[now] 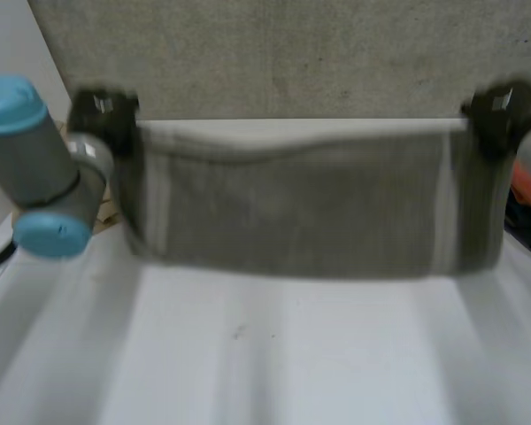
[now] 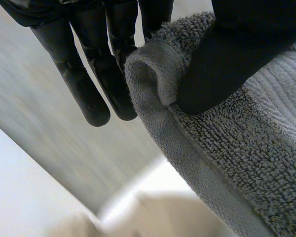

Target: Fold the laundry.

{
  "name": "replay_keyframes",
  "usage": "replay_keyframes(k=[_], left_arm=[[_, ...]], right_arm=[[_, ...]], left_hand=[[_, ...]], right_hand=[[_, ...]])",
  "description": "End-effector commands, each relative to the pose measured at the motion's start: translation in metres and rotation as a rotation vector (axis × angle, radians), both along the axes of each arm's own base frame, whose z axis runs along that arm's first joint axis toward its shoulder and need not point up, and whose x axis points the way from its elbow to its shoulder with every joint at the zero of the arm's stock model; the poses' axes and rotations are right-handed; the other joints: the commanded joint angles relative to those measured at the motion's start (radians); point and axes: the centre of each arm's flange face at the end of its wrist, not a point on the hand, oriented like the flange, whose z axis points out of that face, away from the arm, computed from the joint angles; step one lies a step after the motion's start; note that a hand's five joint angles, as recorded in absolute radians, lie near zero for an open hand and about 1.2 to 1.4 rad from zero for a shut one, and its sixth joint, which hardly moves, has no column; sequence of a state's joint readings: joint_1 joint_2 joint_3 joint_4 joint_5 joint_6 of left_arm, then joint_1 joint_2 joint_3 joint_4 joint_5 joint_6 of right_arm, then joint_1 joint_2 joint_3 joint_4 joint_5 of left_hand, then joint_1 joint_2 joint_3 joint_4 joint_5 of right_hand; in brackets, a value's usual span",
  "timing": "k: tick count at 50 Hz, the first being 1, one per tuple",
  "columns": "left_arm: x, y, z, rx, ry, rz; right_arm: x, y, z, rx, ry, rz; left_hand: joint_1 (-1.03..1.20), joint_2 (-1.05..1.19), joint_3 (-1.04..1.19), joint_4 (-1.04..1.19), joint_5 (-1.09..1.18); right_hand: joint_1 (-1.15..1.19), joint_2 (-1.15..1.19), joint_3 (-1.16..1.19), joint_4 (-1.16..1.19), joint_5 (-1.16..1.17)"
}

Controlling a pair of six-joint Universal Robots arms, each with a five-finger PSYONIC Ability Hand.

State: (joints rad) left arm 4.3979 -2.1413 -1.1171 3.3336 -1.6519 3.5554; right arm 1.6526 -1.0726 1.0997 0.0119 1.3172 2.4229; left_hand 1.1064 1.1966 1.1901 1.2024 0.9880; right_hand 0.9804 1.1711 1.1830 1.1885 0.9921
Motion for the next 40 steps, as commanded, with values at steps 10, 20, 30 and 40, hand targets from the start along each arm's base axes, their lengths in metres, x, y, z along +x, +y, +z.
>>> replay_keyframes(k=[10,20,30,40], left_arm=[[0.005,-0.005,0.133,-0.529,0.371,-0.031],[0.026,-0.004,0.008,-0.183,0.246,0.019],[0.027,0.027,-0.101,0.145,0.139,-0.047],[0.061,0.112,-0.071,0.330,-0.060,-0.013]], right_arm=[[0.011,-0.003,0.118,-0.635,-0.350,0.092],[0.023,-0.005,0.011,-0.294,-0.274,0.217],[0.028,0.029,-0.095,0.101,-0.169,0.288],[-0.021,0.097,-0.072,0.492,0.025,0.180]], left_hand=[[0.290,0.200,0.206,0.194,0.234],[0.290,0.200,0.206,0.194,0.234],[0.290,0.200,0.206,0.194,0.234],[0.290,0.200,0.206,0.194,0.234]], right_hand=[[0.416,0.225,0.213,0.208,0.230],[0.416,0.225,0.213,0.208,0.230],[0.416,0.225,0.213,0.208,0.230],[0.416,0.225,0.213,0.208,0.230]])
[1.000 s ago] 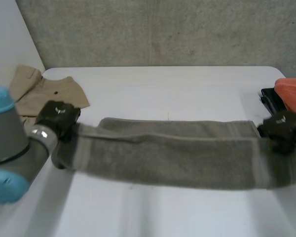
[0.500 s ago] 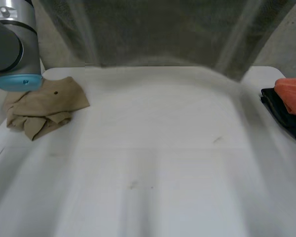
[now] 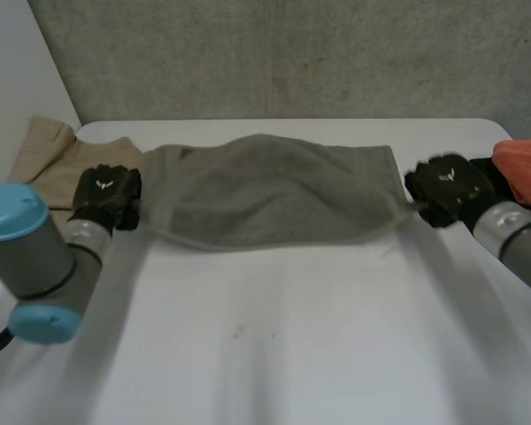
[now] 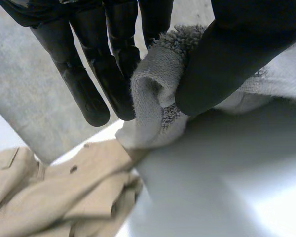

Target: Fold the laundry.

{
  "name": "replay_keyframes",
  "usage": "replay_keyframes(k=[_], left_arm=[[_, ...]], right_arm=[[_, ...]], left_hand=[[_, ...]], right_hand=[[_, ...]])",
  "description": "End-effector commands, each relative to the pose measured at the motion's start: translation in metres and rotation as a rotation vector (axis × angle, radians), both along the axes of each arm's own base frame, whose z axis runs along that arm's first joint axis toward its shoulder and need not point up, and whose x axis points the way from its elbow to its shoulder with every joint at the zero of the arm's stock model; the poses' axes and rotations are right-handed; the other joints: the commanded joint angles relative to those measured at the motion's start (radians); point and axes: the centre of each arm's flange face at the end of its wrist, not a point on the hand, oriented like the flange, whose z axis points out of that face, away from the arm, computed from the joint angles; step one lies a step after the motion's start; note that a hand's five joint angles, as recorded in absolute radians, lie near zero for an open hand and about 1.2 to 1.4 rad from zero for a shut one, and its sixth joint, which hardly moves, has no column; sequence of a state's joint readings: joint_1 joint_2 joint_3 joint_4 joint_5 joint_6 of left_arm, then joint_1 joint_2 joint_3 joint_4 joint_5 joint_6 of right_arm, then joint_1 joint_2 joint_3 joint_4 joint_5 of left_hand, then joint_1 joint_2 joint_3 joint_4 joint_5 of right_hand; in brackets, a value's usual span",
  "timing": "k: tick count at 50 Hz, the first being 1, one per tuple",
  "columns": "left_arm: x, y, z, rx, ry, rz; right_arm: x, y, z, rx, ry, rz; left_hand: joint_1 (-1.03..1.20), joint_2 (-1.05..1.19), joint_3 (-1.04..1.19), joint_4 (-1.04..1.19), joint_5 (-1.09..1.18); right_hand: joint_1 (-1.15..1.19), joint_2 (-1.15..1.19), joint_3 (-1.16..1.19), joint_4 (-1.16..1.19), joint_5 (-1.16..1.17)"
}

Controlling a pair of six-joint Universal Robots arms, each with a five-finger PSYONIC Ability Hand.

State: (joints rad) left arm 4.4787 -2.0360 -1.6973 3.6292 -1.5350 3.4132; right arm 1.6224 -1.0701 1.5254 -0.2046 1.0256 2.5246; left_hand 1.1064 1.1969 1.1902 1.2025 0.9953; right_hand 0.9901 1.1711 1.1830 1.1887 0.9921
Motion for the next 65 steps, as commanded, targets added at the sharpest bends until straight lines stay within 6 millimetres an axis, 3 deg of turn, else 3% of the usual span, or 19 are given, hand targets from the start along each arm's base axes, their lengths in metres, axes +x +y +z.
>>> replay_keyframes(k=[1,4,7,11,15,18,22,25,31,34,41,42,43,44,46,53,54,58,65], left_arm=[[0.026,0.069,0.029,0.147,-0.183,-0.011],[0.036,0.106,0.037,0.275,-0.305,-0.049],[0.048,0.127,0.038,0.388,-0.388,-0.062],[0.054,0.143,0.040,0.498,-0.455,-0.109],[0.050,0.116,0.051,0.364,-0.411,-0.120],[0.045,0.094,0.042,0.321,-0.368,-0.111],[0.037,0.061,0.028,0.262,-0.258,-0.074],[0.030,0.036,0.020,0.226,-0.179,-0.040],[0.026,-0.007,-0.002,0.213,-0.150,0.095],[0.022,-0.017,-0.010,0.211,-0.162,0.127],[0.005,-0.026,-0.024,0.211,-0.172,0.120],[0.004,-0.026,-0.024,0.208,-0.171,0.117],[0.001,-0.026,-0.023,0.198,-0.169,0.110],[-0.001,-0.026,-0.022,0.193,-0.170,0.108],[-0.004,-0.026,-0.019,0.183,-0.170,0.107],[-0.005,-0.021,-0.009,0.155,-0.162,0.112],[-0.003,-0.018,0.001,0.137,-0.156,0.117],[0.001,-0.007,0.009,0.130,-0.150,0.115],[0.002,0.011,0.008,0.118,-0.146,0.100]], right_arm=[[-0.034,0.056,0.035,0.240,0.202,-0.028],[-0.057,0.084,0.050,0.376,0.293,-0.051],[-0.077,0.104,0.063,0.463,0.370,-0.052],[-0.085,0.105,0.066,0.430,0.422,-0.042],[-0.080,0.092,0.056,0.399,0.364,-0.079],[-0.072,0.079,0.042,0.370,0.335,-0.080],[-0.041,0.053,0.022,0.247,0.318,-0.052],[-0.029,0.039,0.016,0.185,0.327,-0.074],[-0.010,-0.008,0.003,-0.002,0.347,-0.137],[-0.005,-0.031,-0.005,-0.067,0.334,-0.151],[0.016,-0.054,-0.020,-0.147,0.318,-0.123],[0.019,-0.059,-0.027,-0.158,0.318,-0.130],[0.020,-0.062,-0.030,-0.165,0.318,-0.137],[0.021,-0.063,-0.032,-0.171,0.318,-0.146],[0.020,-0.067,-0.035,-0.174,0.315,-0.194],[0.013,-0.056,-0.004,-0.146,0.192,-0.309],[0.011,-0.047,0.004,-0.129,0.149,-0.308],[0.001,-0.023,0.018,-0.066,0.082,-0.275],[-0.029,0.016,-0.003,0.210,0.081,-0.226]], left_hand=[[0.290,0.199,0.206,0.194,0.226],[0.290,0.199,0.206,0.194,0.226],[0.290,0.199,0.206,0.194,0.226],[0.290,0.199,0.206,0.194,0.226],[0.290,0.199,0.206,0.194,0.226],[0.290,0.199,0.206,0.194,0.226],[0.290,0.199,0.206,0.194,0.226],[0.290,0.199,0.206,0.194,0.226],[0.290,0.199,0.206,0.194,0.226],[0.290,0.199,0.206,0.194,0.226],[0.290,0.199,0.206,0.194,0.226],[0.186,0.095,0.102,0.090,0.122],[-0.289,-0.380,-0.373,-0.385,-0.353],[-0.547,-0.637,-0.631,-0.643,-0.610],[-0.929,-1.020,-1.013,-1.025,-0.993],[-0.922,-1.013,-1.006,-1.018,-0.986],[-0.922,-1.013,-1.006,-1.018,-0.986],[-0.928,-1.019,-1.012,-1.024,-0.992],[-0.928,-1.019,-1.012,-1.024,-0.992]], right_hand=[[0.406,0.225,0.213,0.208,0.230],[0.406,0.225,0.213,0.208,0.230],[0.406,0.225,0.213,0.208,0.230],[0.406,0.225,0.213,0.208,0.230],[0.406,0.225,0.213,0.208,0.230],[0.406,0.225,0.213,0.208,0.230],[0.406,0.225,0.213,0.208,0.230],[0.406,0.225,0.213,0.208,0.230],[0.406,0.225,0.213,0.208,0.230],[0.406,0.225,0.213,0.208,0.230],[0.406,0.225,0.213,0.208,0.230],[0.218,0.037,0.025,0.020,0.042],[-0.292,-0.473,-0.485,-0.491,-0.469],[-0.816,-0.997,-1.008,-1.014,-0.992],[-0.816,-0.997,-1.008,-1.014,-0.992],[-0.816,-0.997,-1.008,-1.014,-0.992],[-0.816,-0.997,-1.008,-1.014,-0.992],[-0.816,-0.997,-1.008,-1.014,-0.992],[-0.816,-0.997,-1.008,-1.014,-0.992]])
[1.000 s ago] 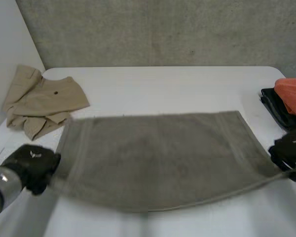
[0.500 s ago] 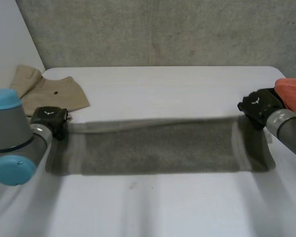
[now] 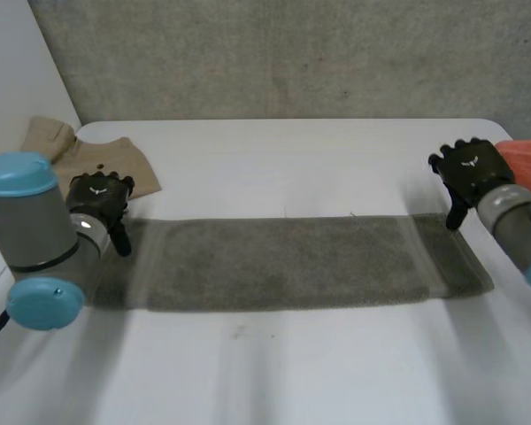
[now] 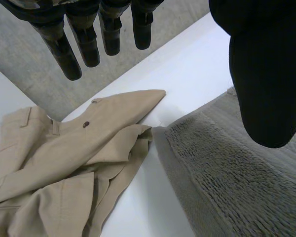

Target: Fold the laundry.

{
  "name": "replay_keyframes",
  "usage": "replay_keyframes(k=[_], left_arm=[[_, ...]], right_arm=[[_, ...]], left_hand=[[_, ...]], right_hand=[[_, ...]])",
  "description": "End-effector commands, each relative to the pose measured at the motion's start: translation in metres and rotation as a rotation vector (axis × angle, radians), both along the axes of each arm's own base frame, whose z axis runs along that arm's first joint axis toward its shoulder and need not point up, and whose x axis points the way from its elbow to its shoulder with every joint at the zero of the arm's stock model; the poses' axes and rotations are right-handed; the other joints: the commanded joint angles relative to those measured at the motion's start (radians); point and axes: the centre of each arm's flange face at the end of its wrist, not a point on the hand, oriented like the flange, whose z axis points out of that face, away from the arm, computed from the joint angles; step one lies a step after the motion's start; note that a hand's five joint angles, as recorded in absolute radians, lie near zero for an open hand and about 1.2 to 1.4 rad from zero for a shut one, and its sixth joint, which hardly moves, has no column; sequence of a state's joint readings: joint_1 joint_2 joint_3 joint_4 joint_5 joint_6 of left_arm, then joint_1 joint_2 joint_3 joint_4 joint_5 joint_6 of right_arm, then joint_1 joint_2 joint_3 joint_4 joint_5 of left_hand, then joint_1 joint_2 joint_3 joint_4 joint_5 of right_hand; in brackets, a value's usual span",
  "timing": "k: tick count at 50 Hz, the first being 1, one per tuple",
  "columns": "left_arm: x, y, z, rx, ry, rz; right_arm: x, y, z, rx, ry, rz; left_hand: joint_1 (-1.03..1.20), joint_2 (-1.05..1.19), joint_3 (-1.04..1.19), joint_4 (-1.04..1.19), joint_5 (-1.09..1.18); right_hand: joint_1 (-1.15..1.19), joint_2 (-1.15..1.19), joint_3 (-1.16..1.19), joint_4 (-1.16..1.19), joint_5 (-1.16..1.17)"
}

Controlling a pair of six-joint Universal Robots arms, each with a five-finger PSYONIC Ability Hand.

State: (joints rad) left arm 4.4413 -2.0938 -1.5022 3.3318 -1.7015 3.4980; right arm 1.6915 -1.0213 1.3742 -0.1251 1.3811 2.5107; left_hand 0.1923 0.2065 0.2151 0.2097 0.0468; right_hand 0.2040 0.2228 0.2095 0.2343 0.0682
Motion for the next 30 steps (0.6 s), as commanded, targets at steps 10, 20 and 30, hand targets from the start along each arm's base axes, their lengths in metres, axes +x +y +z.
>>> replay_keyframes(k=[10,20,30], left_arm=[[0.001,0.021,-0.003,-0.034,0.009,-0.020],[-0.003,0.028,-0.002,-0.031,0.008,-0.033],[0.000,0.034,0.011,-0.061,0.017,-0.032]], right_arm=[[-0.047,0.039,-0.048,0.337,-0.050,0.000],[-0.076,0.024,-0.058,0.323,-0.011,-0.093],[-0.134,0.016,0.001,0.110,0.129,-0.244]], left_hand=[[-0.011,-0.025,-0.034,-0.028,-0.040],[-0.011,-0.025,-0.034,-0.028,-0.040],[-0.011,-0.025,-0.034,-0.028,-0.040]], right_hand=[[0.350,0.331,0.344,0.319,0.311],[1.192,1.174,1.187,1.162,1.154],[1.192,1.174,1.187,1.162,1.154]])
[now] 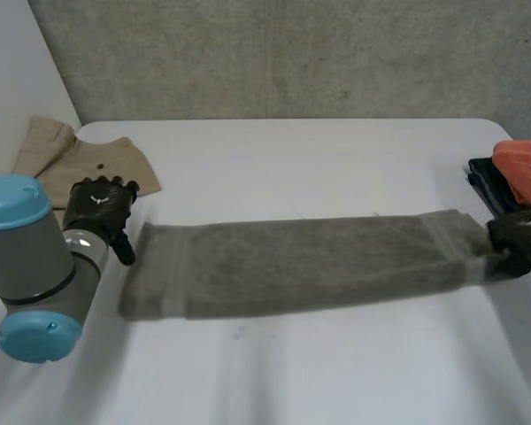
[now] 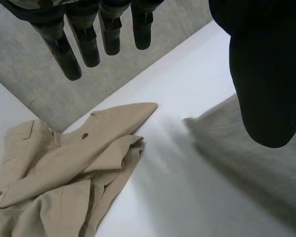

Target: Fold the laundry.

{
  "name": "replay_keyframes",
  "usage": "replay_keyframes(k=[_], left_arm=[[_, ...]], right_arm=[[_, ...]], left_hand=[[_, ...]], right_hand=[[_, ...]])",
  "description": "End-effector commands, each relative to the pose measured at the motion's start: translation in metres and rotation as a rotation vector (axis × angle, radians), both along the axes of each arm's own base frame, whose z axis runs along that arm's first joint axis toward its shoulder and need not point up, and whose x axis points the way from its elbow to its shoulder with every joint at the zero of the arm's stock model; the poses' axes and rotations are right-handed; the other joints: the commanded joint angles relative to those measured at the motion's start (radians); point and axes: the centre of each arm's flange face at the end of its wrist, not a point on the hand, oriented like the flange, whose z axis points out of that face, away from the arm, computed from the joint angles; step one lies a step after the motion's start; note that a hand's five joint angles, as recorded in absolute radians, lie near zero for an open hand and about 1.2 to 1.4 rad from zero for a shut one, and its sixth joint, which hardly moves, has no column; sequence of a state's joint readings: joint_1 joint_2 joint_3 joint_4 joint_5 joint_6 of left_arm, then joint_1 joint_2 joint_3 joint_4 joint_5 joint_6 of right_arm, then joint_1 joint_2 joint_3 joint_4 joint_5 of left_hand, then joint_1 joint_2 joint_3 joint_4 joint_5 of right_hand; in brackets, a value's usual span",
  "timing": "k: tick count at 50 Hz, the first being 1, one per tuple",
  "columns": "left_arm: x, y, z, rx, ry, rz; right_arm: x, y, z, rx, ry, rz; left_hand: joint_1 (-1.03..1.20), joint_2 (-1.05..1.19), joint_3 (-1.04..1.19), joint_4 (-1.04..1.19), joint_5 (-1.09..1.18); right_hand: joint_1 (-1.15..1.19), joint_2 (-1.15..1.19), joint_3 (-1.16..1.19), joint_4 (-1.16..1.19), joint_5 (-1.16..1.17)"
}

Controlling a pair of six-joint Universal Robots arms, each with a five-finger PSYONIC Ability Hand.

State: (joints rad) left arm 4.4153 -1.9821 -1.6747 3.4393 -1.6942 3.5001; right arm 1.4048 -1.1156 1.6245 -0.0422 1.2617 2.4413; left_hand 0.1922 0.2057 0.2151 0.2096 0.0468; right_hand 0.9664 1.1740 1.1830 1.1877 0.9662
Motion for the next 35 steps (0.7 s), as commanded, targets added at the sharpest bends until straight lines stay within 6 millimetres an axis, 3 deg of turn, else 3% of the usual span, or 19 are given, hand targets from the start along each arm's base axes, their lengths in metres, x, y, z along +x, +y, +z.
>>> replay_keyframes(k=[1,6,10,11,14,15,17,18,19,21,23,28,30,31,32,34,35], left_arm=[[0.002,0.004,0.009,-0.019,0.007,0.002],[0.002,0.007,0.009,-0.014,0.004,-0.001],[0.003,0.009,0.011,-0.020,0.006,-0.001],[0.003,0.009,0.013,-0.026,0.008,0.000],[0.003,0.009,0.019,-0.041,0.012,0.000],[0.004,0.009,0.022,-0.049,0.016,0.002],[0.005,0.010,0.026,-0.061,0.020,0.004],[0.005,0.010,0.028,-0.065,0.021,0.004],[0.006,0.011,0.031,-0.073,0.023,0.007],[0.007,0.012,0.034,-0.080,0.026,0.008],[0.008,0.014,0.034,-0.080,0.026,0.008],[0.007,0.019,0.033,-0.071,0.023,0.002],[0.006,0.021,0.031,-0.067,0.022,-0.002],[0.006,0.022,0.031,-0.065,0.022,-0.004],[0.005,0.022,0.030,-0.062,0.021,-0.007],[0.001,0.025,0.030,-0.063,0.023,-0.027],[-0.002,0.027,0.030,-0.065,0.024,-0.038]], right_arm=[[-0.044,-0.005,0.034,-0.109,0.156,-0.080],[-0.043,-0.005,0.040,-0.124,0.277,-0.028],[0.023,0.008,0.060,-0.221,0.252,0.155],[0.054,0.016,0.068,-0.259,0.215,0.233],[0.099,0.032,0.078,-0.318,0.152,0.356],[0.128,0.045,0.085,-0.365,0.111,0.445],[0.153,0.059,0.091,-0.408,0.073,0.535],[0.182,0.079,0.094,-0.449,0.031,0.651],[0.196,0.089,0.094,-0.464,0.014,0.706],[0.223,0.110,0.085,-0.475,-0.018,0.823],[0.261,0.144,0.068,-0.474,-0.060,0.992],[0.300,0.190,0.033,-0.420,-0.095,1.166],[0.310,0.203,0.007,-0.354,-0.080,1.208],[0.312,0.207,-0.001,-0.333,-0.076,1.216],[0.313,0.209,-0.007,-0.313,-0.071,1.216],[0.311,0.205,-0.012,-0.290,-0.053,1.174],[0.310,0.203,-0.011,-0.290,-0.048,1.153]], left_hand=[[-0.011,-0.025,-0.034,-0.028,-0.040],[-0.011,-0.025,-0.034,-0.028,-0.040],[-0.011,-0.025,-0.034,-0.028,-0.040],[-0.011,-0.025,-0.034,-0.028,-0.040],[-0.011,-0.025,-0.034,-0.028,-0.040],[-0.011,-0.025,-0.034,-0.028,-0.040],[-0.011,-0.025,-0.034,-0.028,-0.040],[-0.011,-0.025,-0.034,-0.028,-0.040],[-0.011,-0.025,-0.034,-0.028,-0.040],[-0.011,-0.025,-0.034,-0.028,-0.040],[-0.011,-0.025,-0.034,-0.028,-0.040],[-0.011,-0.025,-0.034,-0.028,-0.040],[-0.014,-0.027,-0.037,-0.031,-0.043],[-0.014,-0.027,-0.037,-0.031,-0.043],[-0.017,-0.030,-0.040,-0.034,-0.046],[-0.017,-0.030,-0.040,-0.034,-0.046],[-0.017,-0.030,-0.040,-0.034,-0.046]], right_hand=[[0.430,0.222,0.213,0.209,0.256],[0.430,0.222,0.213,0.209,0.256],[0.430,0.222,0.213,0.209,0.256],[0.430,0.222,0.213,0.209,0.256],[0.430,0.222,0.213,0.209,0.256],[0.430,0.222,0.213,0.209,0.256],[0.430,0.222,0.213,0.209,0.256],[0.430,0.222,0.213,0.209,0.256],[0.430,0.222,0.213,0.209,0.256],[0.430,0.222,0.213,0.209,0.256],[0.430,0.222,0.213,0.209,0.256],[0.430,0.222,0.213,0.209,0.256],[0.430,0.222,0.213,0.209,0.256],[0.277,0.069,0.060,0.056,0.103],[-0.021,-0.229,-0.238,-0.242,-0.195],[-0.792,-0.999,-1.008,-1.013,-0.966],[-0.792,-0.999,-1.008,-1.013,-0.966]])
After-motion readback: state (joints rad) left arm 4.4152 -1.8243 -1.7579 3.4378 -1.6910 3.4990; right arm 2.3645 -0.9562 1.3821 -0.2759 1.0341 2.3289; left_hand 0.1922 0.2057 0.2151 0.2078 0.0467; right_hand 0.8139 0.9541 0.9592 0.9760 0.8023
